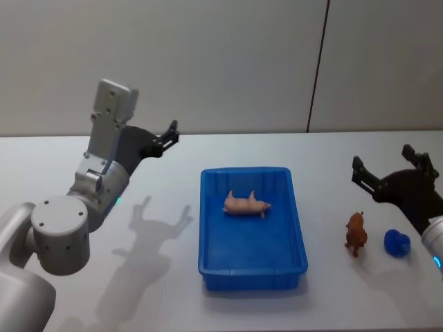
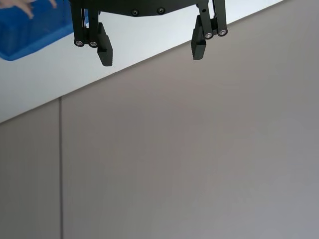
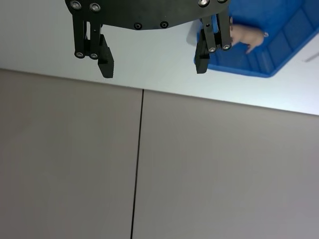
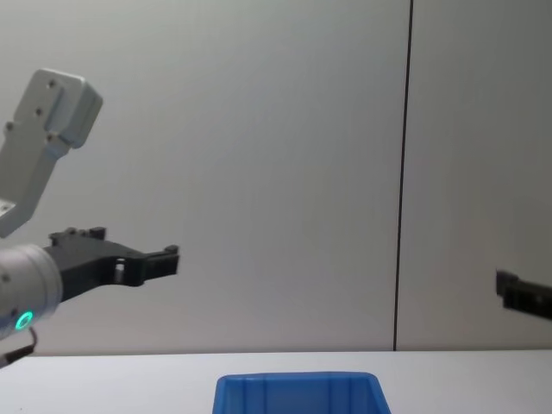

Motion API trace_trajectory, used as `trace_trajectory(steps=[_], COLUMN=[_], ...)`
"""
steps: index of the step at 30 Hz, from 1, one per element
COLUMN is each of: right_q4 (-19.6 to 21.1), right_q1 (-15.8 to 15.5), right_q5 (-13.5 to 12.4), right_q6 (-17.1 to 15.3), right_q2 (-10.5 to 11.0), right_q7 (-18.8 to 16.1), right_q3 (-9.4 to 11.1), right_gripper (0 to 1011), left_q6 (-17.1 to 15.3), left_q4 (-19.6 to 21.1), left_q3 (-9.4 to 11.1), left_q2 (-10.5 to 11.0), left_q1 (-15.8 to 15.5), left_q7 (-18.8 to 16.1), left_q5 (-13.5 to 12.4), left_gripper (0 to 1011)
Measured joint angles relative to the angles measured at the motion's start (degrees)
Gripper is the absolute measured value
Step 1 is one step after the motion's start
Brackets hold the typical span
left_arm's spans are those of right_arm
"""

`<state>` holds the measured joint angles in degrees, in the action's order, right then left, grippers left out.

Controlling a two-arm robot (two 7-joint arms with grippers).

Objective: Pick up the two dolls from the table and place them into the box.

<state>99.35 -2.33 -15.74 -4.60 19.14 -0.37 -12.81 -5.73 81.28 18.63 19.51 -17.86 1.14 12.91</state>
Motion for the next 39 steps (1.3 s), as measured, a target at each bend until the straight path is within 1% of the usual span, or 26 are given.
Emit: trace_trajectory(steps=[1,3,6,7,9,11,12,13,15,16,22,28,39], right_q4=[-0.14,-0.55,-1.20,-1.36,-1.93,-2.53,-2.78,-2.99,-3.66,-4.25,-6.21,-8.88,-13.47], right_q1=[-0.06,-0.27,-0.51,-0.55,-0.68,-0.76,-0.79,-0.80,-0.84,-0.85,-0.76,-0.41,0.68], right_q5=[0.02,0.07,0.21,0.25,0.43,0.63,0.70,0.76,1.01,1.17,1.82,2.63,4.15], right_q6=[-0.14,-0.60,-1.17,-1.30,-1.68,-1.99,-2.09,-2.17,-2.45,-2.59,-3.00,-3.41,-3.72], right_q2=[-0.02,-0.07,-0.21,-0.24,-0.37,-0.50,-0.56,-0.61,-0.77,-0.90,-1.36,-1.95,-3.00], right_q7=[0.14,0.48,0.87,0.93,1.06,1.11,1.11,1.11,1.09,1.06,0.48,-0.20,-1.40], right_q3=[0.00,0.00,-0.04,-0.06,-0.14,-0.23,-0.27,-0.32,-0.44,-0.53,-0.88,-1.24,-1.79], right_gripper=[1001,1001,1001,1001,1001,1001,1001,1001,1001,1001,1001,1001,1001], left_q6=[0.12,0.28,0.42,0.53,0.62,0.79,0.79,0.88,0.96,1.03,1.44,1.78,2.07], left_q4=[0.12,0.27,0.38,0.42,0.43,0.43,0.43,0.41,0.33,0.21,-0.35,-0.72,-1.03], left_q3=[-0.07,-0.17,-0.28,-0.36,-0.42,-0.60,-0.60,-0.69,-0.78,-0.87,-1.29,-1.57,-1.81], left_q2=[0.07,0.16,0.23,0.27,0.30,0.32,0.32,0.33,0.33,0.32,0.28,0.28,0.28], left_q1=[0.30,0.74,1.10,1.35,1.52,1.96,1.96,2.19,2.35,2.50,3.05,3.44,3.80], left_q7=[-1.56,-3.58,-5.54,-7.14,-8.47,-11.33,-11.33,-12.65,-13.93,-15.48,-20.03,-22.86,-25.45], left_q5=[-0.58,-1.31,-2.09,-2.58,-3.09,-4.17,-4.17,-4.69,-5.22,-5.79,-7.75,-9.04,-10.17], left_gripper=[1001,1001,1001,1001,1001,1001,1001,1001,1001,1001,1001,1001,1001])
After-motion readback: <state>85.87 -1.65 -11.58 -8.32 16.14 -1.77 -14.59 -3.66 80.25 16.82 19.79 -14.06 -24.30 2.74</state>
